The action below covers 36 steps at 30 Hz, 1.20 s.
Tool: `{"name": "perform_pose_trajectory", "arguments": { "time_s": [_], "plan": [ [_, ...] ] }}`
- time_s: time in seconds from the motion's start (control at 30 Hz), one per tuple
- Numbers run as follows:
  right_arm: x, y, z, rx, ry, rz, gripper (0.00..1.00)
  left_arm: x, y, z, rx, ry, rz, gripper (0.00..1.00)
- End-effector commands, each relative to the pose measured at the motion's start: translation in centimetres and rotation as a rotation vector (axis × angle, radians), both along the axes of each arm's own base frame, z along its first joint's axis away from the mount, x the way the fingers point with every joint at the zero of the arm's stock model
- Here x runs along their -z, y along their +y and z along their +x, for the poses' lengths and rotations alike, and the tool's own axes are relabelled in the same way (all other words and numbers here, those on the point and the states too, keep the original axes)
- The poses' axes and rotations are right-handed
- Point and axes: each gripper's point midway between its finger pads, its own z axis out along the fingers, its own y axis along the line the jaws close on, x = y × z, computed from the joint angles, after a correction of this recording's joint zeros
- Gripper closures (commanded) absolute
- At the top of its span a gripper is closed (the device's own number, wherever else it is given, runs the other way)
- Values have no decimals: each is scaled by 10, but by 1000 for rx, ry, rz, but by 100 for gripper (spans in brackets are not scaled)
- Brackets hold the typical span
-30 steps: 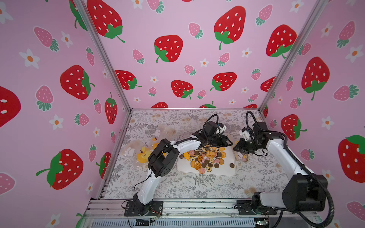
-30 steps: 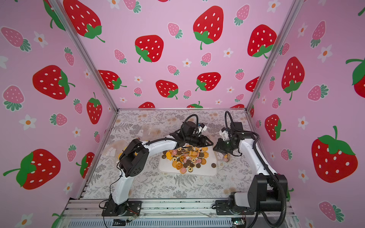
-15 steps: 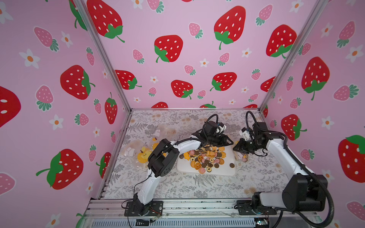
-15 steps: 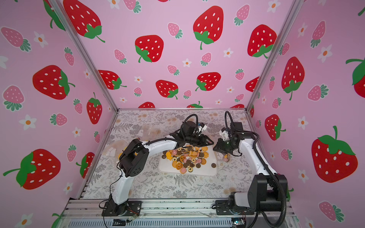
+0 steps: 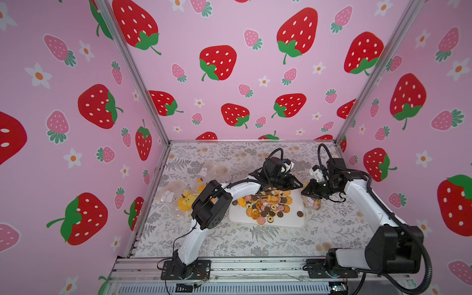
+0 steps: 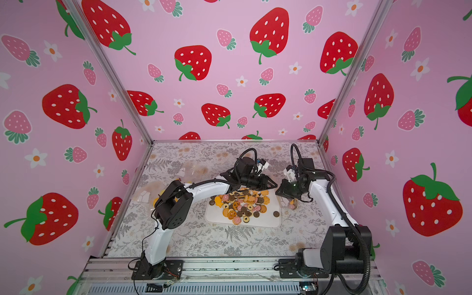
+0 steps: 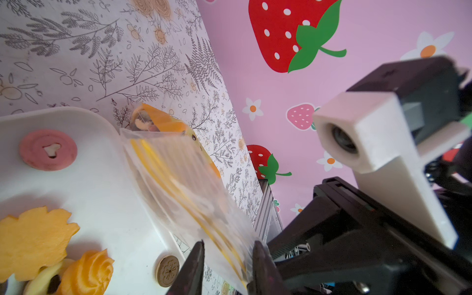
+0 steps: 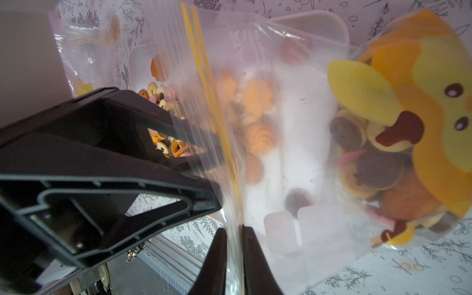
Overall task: Pour cookies out of the ziploc bag
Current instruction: Open the ziploc bag at the center of the board.
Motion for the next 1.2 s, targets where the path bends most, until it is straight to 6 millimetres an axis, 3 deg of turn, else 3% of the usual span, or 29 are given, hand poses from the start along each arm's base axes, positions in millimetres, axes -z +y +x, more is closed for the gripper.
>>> {"name": "perform_pose_trajectory", "arguments": {
  "time_s": [0.0, 0.2, 0.47, 0.5, 0.83, 1.17],
  "plan": [
    [6, -2, -6, -11, 17, -8, 84, -24, -10, -1, 20, -25, -48, 70],
    [6, -3, -6, -10, 14, -9, 84, -23, -10, -2, 21, -24, -43, 84],
    [3, -3, -5, -8, 6, -10, 84, -21, -10, -2, 22, -19, -41, 93],
    [3, -3, -5, -7, 5, -10, 84, -20, -10, -3, 23, -18, -39, 100],
    [-10, -6, -1, 16, -40, -21, 63, -17, -7, -3, 20, -19, -28, 100],
    [-12, -13, 9, 68, -65, -19, 71, -15, -2, -3, 14, -17, -20, 100]
  ]
}}
